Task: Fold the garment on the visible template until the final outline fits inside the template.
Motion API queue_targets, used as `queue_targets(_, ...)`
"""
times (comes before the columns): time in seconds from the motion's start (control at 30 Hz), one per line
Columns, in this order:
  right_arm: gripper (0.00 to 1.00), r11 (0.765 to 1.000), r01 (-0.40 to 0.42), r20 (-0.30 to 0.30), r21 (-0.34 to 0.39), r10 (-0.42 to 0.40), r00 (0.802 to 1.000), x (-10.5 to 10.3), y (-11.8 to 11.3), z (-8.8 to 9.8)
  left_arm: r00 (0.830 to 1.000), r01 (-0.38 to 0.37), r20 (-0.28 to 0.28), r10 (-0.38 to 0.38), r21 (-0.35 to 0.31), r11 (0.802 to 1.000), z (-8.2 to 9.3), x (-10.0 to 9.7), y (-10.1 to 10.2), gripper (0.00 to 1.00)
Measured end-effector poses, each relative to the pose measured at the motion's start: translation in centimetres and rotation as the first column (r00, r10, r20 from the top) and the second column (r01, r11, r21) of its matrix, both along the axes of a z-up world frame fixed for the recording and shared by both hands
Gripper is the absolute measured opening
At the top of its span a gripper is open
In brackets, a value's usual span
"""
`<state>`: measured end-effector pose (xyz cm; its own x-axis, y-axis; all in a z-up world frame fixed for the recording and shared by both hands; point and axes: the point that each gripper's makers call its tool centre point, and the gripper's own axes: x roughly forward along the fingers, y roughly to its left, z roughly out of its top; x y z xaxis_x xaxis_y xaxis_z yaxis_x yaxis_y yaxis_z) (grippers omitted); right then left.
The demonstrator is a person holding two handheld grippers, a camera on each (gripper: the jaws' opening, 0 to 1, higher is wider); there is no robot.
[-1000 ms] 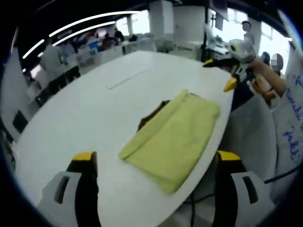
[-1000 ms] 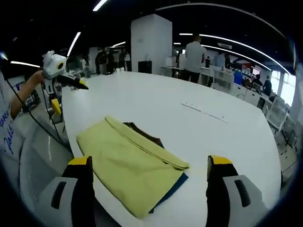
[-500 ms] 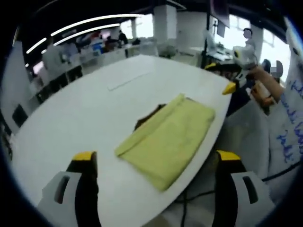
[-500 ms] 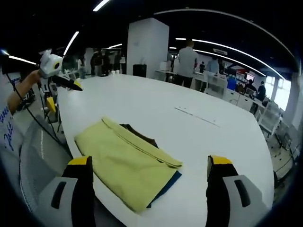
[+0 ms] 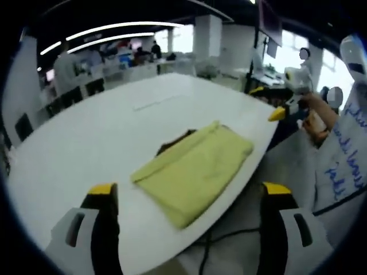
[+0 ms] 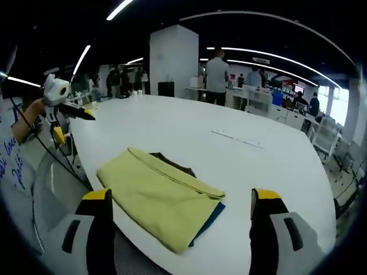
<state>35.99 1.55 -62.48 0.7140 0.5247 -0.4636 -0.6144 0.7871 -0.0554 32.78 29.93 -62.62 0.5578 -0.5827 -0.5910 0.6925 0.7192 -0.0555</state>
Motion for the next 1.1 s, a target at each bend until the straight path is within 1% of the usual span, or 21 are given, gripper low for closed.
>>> queue_targets(0.03, 0.97, 1.000, -0.002, -0.005, 0.003, 0.002, 1.000, -0.2, 0.0, -0.1, 1.000, -0.005, -0.003, 0.005, -0.006, 1.000, -0.1, -0.1, 0.0, 0.99)
queue_targets(0.13, 0.96, 1.000, 0.003, -0.020, 0.009, -0.003, 1.000, -0.6, -0.1, -0.6, 1.000, -0.012, -0.017, 0.012, -0.005, 1.000, -0.7, -0.5, 0.4, 0.99)
queue_targets(0.2, 0.96, 1.000, 0.006, -0.030, 0.008, -0.006, 1.000, -0.8, -0.3, -1.0, 0.999, -0.022, -0.029, 0.021, -0.019, 1.000, -1.0, -0.7, 0.7, 0.99)
queue_targets(0.23, 0.95, 1.000, 0.007, -0.037, 0.005, -0.007, 0.999, -1.0, -0.4, -1.2, 0.999, -0.030, -0.035, 0.029, -0.037, 0.999, -1.2, -0.8, 0.8, 0.99)
queue_targets(0.33, 0.94, 1.000, 0.008, -0.052, 0.011, -0.008, 0.999, -1.3, -0.5, -1.6, 0.998, -0.042, -0.059, 0.038, -0.060, 0.997, -1.7, -1.1, 1.1, 0.94)
queue_targets(0.43, 0.93, 1.000, 0.011, -0.067, 0.008, -0.011, 0.998, -1.8, -0.6, -2.2, 0.994, -0.060, -0.099, 0.055, -0.051, 0.997, -3.0, -1.7, 1.7, 0.90)
queue_targets(0.57, 0.88, 1.000, 0.012, -0.100, 0.010, -0.011, 0.995, -2.3, -0.8, -3.1, 0.989, -0.064, -0.139, 0.057, -0.046, 0.997, -4.4, -2.3, 1.9, 0.82)
queue_targets(0.63, 0.88, 1.000, 0.019, -0.120, 0.021, -0.016, 0.993, -2.6, -0.8, -3.5, 0.987, -0.073, -0.149, 0.063, -0.063, 0.995, -4.7, -2.3, 1.8, 0.81)
queue_targets(0.7, 0.87, 0.999, 0.026, -0.127, 0.020, -0.023, 0.992, -2.8, -1.0, -3.8, 0.985, -0.085, -0.156, 0.072, -0.079, 0.993, -4.9, -2.3, 1.9, 0.81)
queue_targets(0.77, 0.86, 0.999, 0.032, -0.138, 0.011, -0.030, 0.990, -2.9, -1.3, -4.3, 0.984, -0.088, -0.164, 0.074, -0.078, 0.993, -5.3, -2.4, 1.9, 0.77)
queue_targets(0.9, 0.84, 0.999, 0.040, -0.160, 0.013, -0.037, 0.986, -2.9, -1.7, -5.2, 0.981, -0.087, -0.179, 0.078, -0.043, 0.995, -6.1, -2.5, 2.3, 0.70)
queue_targets(1.0, 0.80, 0.999, 0.049, -0.171, 0.023, -0.044, 0.984, -3.0, -1.8, -5.6, 0.979, -0.087, -0.189, 0.081, -0.028, 0.996, -6.9, -2.5, 2.4, 0.68)
queue_targets(1.1, 0.74, 0.999, 0.048, -0.187, 0.025, -0.042, 0.981, -3.3, -1.6, -6.2, 0.975, -0.080, -0.211, 0.070, -0.039, 0.996, -7.4, -2.7, 2.0, 0.67)
